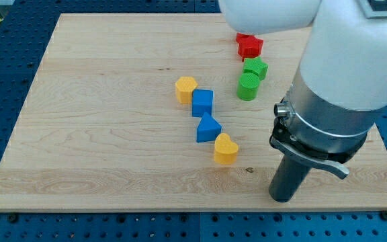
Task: Slide yellow heart closer to blue triangle
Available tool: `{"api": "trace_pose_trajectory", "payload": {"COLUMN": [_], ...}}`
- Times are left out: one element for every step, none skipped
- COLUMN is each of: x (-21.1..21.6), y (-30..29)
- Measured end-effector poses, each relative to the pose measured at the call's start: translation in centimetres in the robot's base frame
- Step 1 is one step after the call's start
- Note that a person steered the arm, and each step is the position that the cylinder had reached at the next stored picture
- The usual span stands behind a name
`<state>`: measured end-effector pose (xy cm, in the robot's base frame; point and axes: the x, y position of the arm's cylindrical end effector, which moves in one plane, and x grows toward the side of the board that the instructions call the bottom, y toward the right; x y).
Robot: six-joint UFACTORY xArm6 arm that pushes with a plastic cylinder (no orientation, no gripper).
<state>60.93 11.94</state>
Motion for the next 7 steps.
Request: {"api": "trace_pose_trajectory", "payload": {"x": [-3.0,-4.3,-6.5,-6.5,-6.5,-6.5,-6.5], "y": [0.0,0.0,-0.2,-0.6,-1.7,-3.2,-4.5]}}
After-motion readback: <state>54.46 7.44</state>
